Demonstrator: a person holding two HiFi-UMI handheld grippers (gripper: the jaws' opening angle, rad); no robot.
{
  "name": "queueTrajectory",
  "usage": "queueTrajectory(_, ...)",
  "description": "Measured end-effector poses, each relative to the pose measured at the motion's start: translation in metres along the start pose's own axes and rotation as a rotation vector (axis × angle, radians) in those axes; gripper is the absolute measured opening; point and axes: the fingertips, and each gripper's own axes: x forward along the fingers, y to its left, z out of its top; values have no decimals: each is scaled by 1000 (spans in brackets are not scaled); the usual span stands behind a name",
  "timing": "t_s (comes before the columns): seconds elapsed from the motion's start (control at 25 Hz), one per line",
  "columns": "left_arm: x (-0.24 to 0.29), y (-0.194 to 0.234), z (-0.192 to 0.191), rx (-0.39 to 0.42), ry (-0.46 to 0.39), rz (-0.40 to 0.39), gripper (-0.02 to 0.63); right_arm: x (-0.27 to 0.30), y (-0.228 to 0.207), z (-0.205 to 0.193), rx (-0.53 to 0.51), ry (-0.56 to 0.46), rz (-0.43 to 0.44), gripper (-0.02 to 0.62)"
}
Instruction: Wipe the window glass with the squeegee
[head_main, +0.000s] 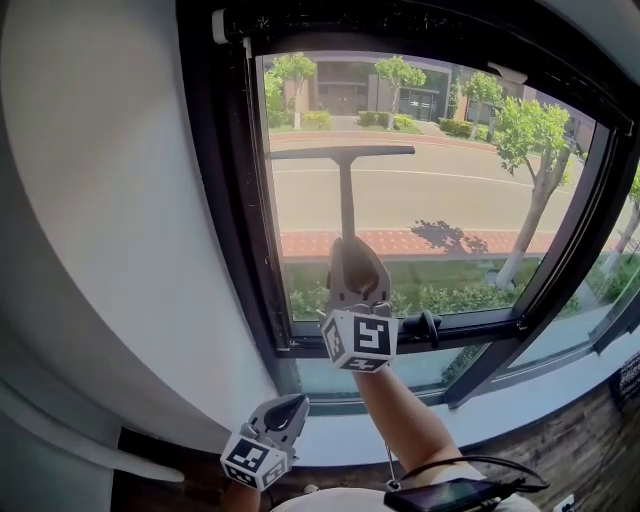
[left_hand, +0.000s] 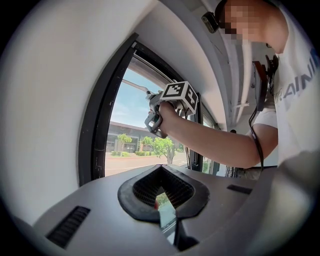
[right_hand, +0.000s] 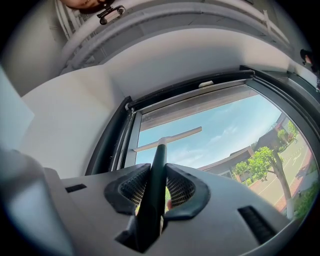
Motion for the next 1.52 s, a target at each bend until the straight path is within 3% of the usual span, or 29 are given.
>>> queueTrajectory(0.8, -7, -1, -18, -20, 44, 7, 18, -42, -7, -74, -2, 116, 15, 100)
queueTrajectory(1.52, -8, -1, -31, -32, 78, 14, 18, -74, -10, -115, -14, 193, 18, 98)
